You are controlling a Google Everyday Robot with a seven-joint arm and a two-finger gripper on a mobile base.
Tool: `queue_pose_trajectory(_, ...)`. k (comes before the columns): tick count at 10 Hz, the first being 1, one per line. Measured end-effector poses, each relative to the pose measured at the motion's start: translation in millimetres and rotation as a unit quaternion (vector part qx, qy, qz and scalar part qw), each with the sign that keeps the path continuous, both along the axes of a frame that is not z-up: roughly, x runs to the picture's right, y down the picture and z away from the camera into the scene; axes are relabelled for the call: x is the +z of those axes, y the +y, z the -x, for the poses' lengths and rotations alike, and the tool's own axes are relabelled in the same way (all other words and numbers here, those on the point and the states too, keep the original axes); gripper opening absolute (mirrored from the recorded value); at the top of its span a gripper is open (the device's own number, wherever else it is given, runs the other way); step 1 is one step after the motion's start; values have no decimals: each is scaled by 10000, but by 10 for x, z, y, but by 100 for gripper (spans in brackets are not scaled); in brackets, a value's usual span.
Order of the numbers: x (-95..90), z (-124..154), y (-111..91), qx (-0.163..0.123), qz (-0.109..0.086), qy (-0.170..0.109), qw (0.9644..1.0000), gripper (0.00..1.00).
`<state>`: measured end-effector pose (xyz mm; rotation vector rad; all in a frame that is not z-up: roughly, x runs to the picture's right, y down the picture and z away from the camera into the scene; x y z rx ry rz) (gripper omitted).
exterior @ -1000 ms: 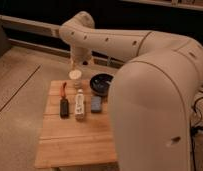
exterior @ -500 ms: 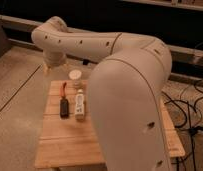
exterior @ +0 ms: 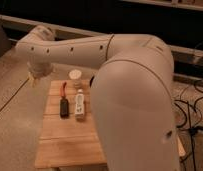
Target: Move the arm in a circular motion
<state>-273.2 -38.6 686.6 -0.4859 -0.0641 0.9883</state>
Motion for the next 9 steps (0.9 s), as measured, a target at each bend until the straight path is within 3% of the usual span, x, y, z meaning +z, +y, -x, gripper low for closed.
queue_pose_trajectory(3, -243, -195, 290, -88, -153, 133, 9998, 65)
queue_pose_trajectory(5, -336, -482, 441, 6, -223, 380, 9990, 65)
queue_pose_trajectory(8, -448, -1099, 577, 536, -258, 833, 9947, 65)
queue_pose_trajectory(9, -479, -1325, 568, 903, -230, 940, 9912, 65)
